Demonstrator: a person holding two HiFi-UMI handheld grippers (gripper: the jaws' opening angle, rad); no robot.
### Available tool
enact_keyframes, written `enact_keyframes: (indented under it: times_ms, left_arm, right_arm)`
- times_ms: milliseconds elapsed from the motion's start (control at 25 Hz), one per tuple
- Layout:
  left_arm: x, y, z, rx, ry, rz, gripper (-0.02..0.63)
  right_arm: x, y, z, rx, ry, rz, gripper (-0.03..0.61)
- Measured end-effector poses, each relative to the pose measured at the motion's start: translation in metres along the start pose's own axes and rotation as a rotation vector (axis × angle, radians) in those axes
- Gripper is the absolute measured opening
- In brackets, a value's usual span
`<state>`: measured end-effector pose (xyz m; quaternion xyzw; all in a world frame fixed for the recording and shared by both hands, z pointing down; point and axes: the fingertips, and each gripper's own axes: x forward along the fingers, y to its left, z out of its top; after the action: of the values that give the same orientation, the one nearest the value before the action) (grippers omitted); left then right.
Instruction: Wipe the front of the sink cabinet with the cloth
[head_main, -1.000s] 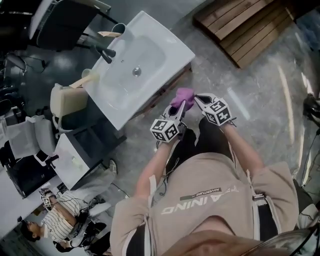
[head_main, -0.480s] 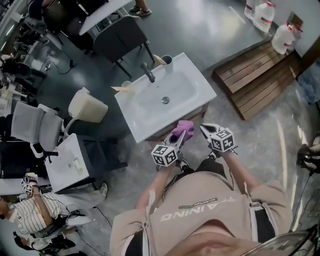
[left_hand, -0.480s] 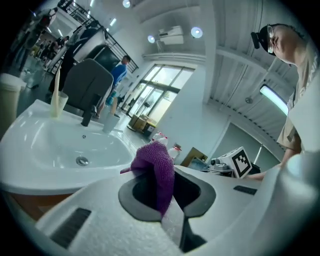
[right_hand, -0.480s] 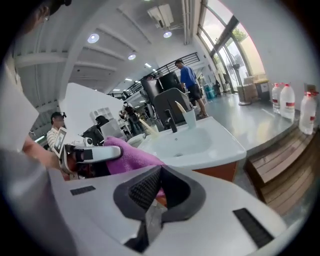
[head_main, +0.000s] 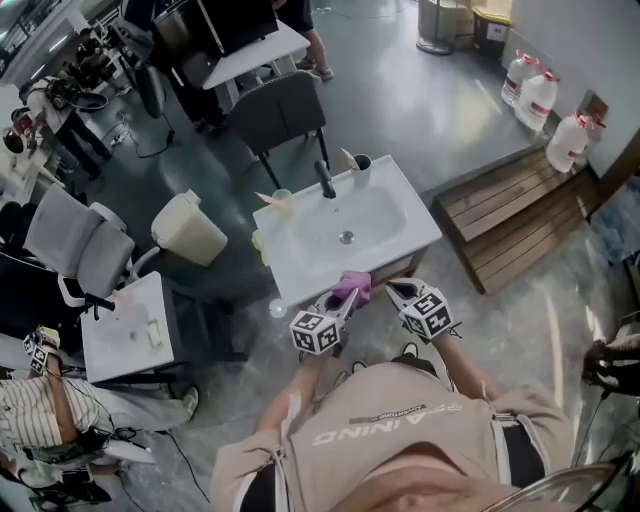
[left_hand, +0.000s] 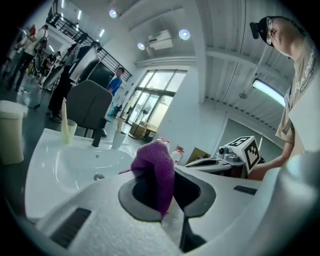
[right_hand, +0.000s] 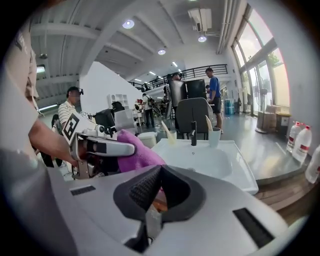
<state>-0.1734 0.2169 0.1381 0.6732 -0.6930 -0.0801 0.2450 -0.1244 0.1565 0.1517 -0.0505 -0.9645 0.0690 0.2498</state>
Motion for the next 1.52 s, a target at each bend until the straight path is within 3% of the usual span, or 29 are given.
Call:
enact_keyframes:
  times_ms: [160, 400, 640, 960, 1120, 1520]
  left_arm:
    - [-0.007, 0.005, 0.009, 0.027, -0.009, 0.022, 0.040]
    - [-0.015, -0.001, 0.047, 0.023, -0.114, 0.040, 0.040]
    - [-0.024, -0.001, 0.082, 0.042, -0.173, 0.143, 0.040]
    - [-0.037, -0.008, 0.118, 0.038, -0.264, 0.217, 0.040]
    - [-0.040, -0.015, 0.125, 0.049, -0.300, 0.228, 0.040]
    - [-0.043, -0.040, 0.115, 0.195, -0.272, 0.269, 0.040]
  right_arm:
    - [0.002, 0.012, 0.020, -0.016, -0.030, 0.028, 0.012]
    - [-0.010, 0.007, 0.055, -0.083, -0.057, 0.044, 0.012]
    - [-0.028, 0.002, 0.082, -0.165, -0.119, 0.037, 0.012]
    - [-0.047, 0.001, 0.102, -0.171, -0.190, 0.014, 0.012]
    - [-0.057, 0.002, 0.105, -0.175, -0.195, -0.006, 0.012]
    - [-0.074, 0.004, 0.093, -0.146, -0.231, -0.056, 0.012]
